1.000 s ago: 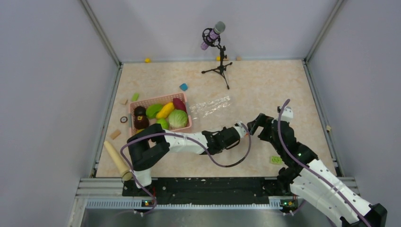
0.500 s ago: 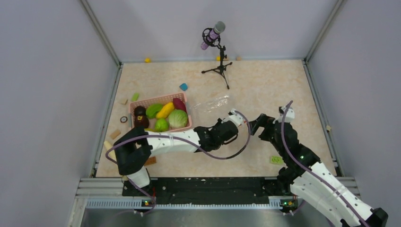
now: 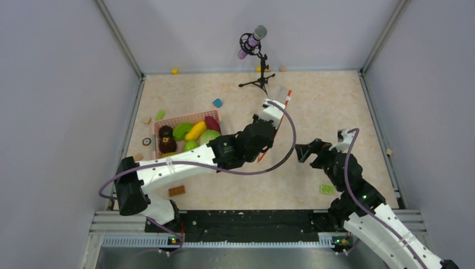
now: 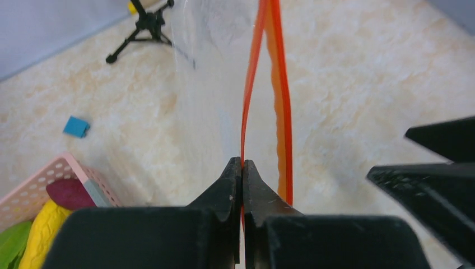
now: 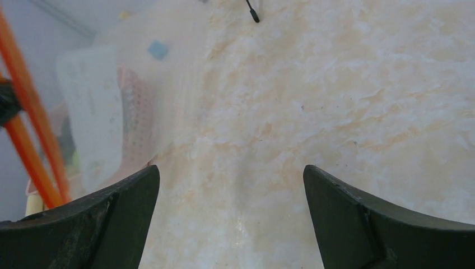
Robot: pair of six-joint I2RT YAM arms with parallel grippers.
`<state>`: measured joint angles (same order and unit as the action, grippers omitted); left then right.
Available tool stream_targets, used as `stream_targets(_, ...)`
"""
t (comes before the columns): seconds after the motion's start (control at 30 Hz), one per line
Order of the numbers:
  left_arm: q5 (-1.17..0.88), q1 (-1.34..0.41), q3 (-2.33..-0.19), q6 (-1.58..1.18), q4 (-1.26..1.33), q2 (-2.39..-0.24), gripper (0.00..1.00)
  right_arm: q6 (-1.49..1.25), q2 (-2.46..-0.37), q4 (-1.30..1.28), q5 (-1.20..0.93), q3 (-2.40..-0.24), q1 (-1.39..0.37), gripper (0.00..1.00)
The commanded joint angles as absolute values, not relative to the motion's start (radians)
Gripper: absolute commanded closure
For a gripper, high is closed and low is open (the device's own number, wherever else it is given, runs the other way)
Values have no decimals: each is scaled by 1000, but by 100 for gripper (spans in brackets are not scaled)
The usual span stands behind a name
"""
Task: Place the food in the zip-top bag and seal the zipper
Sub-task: Pick up the zipper food storage bag at the center of the board.
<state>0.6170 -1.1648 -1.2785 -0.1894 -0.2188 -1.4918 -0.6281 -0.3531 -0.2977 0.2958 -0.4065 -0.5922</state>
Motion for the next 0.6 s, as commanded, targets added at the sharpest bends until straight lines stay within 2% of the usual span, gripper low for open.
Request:
stream_targets(0.0, 604, -1158, -1439, -135, -156, -1494, 100, -620, -383, -307, 343, -437, -587, 1)
stream_targets(0.17, 584, -1148, -1501, -191, -146, -1521, 100, -633, -438, -350, 337, -465, -587, 1)
stream_targets(0.33, 623, -1106, -1385, -336, -124, -1505, 100, -696, -514, -462, 286, -553, -588, 1)
stream_targets(0.43, 525, -1064, -1273, -422, -71, -1477, 100, -707, -531, -438, 190, -571, -587, 1)
stream_targets(0.57, 508, -1045, -1174, -488, -55, -1455, 100, -683, -538, -310, -27, -551, -588, 1)
